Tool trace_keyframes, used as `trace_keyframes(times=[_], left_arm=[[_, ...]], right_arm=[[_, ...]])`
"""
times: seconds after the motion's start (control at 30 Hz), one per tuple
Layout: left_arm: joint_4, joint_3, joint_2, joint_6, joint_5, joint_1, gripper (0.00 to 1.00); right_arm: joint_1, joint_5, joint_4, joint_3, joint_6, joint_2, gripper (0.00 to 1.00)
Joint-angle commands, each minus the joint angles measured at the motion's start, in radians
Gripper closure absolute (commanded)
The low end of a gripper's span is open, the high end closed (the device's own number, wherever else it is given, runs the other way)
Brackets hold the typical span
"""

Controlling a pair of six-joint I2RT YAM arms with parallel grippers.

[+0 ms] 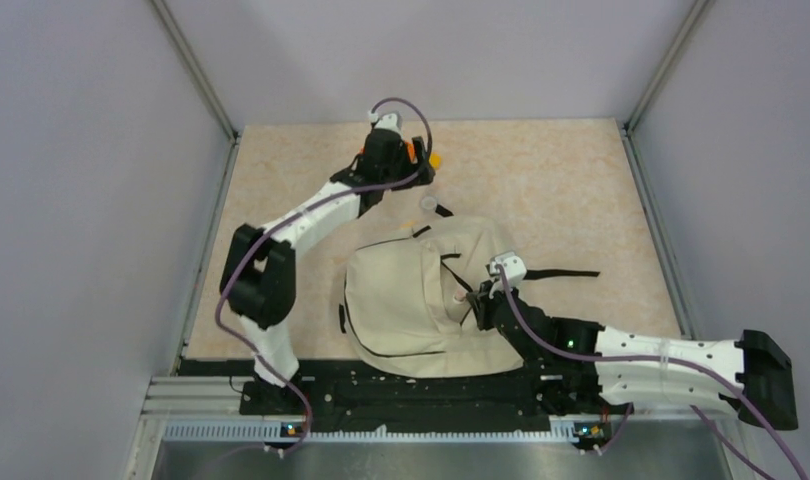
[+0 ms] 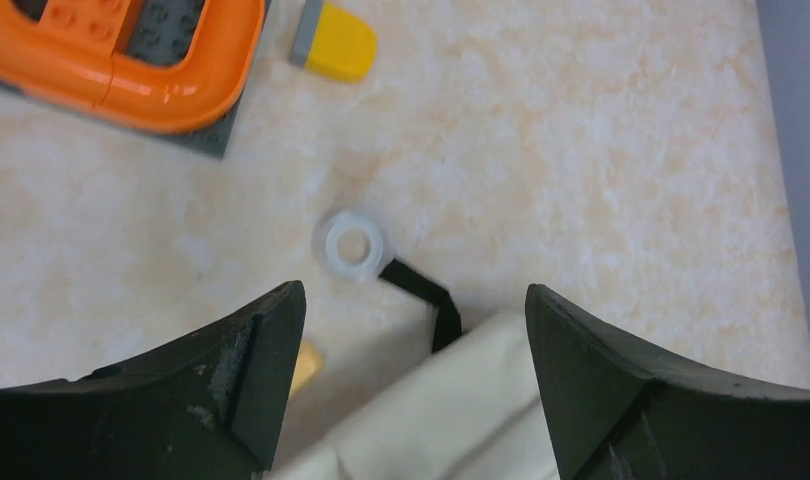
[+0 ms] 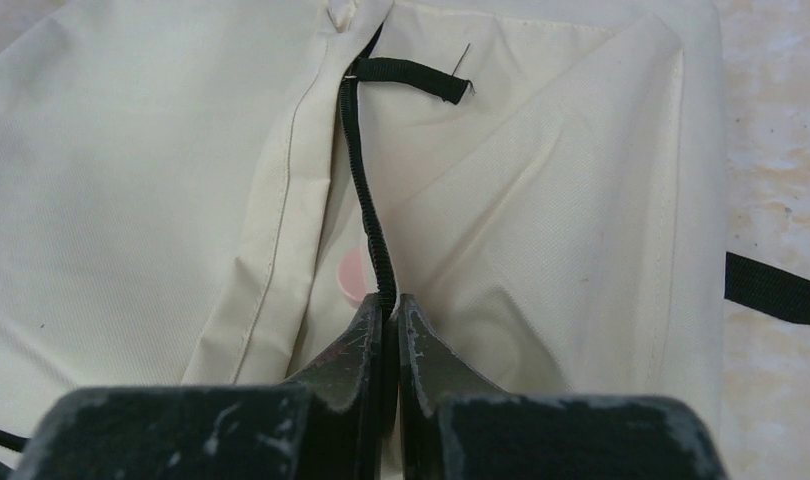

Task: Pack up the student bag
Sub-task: Move the stationery to the center of the board.

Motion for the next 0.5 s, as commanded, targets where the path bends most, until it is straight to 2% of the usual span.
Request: trace_keyframes(times=[0.0,0.13,0.27,0.47], left_arm=[[-0.004,0.284,0.226,0.007,0.016,0.027,0.15],[-0.078,0.59,0.454,0.046,0.01,0.048,0.16],[-0.097,0.806,0.654,0.089,0.047,0.066,0.16],[-0.01,0.87,0.757,0.099,0.063,0.08,0.16]], right_arm=[[-0.005,0.042,-0.009,0.014,-0.008,0.021,1.0],[-0.006,0.015,0.042,0.013,-0.009,0.049,1.0],[-0.007,-0.015,0.096,0.01,-0.021,0.073,1.0],[-0.007,-0.024,0.114,0.013,-0.032,0.101,1.0]])
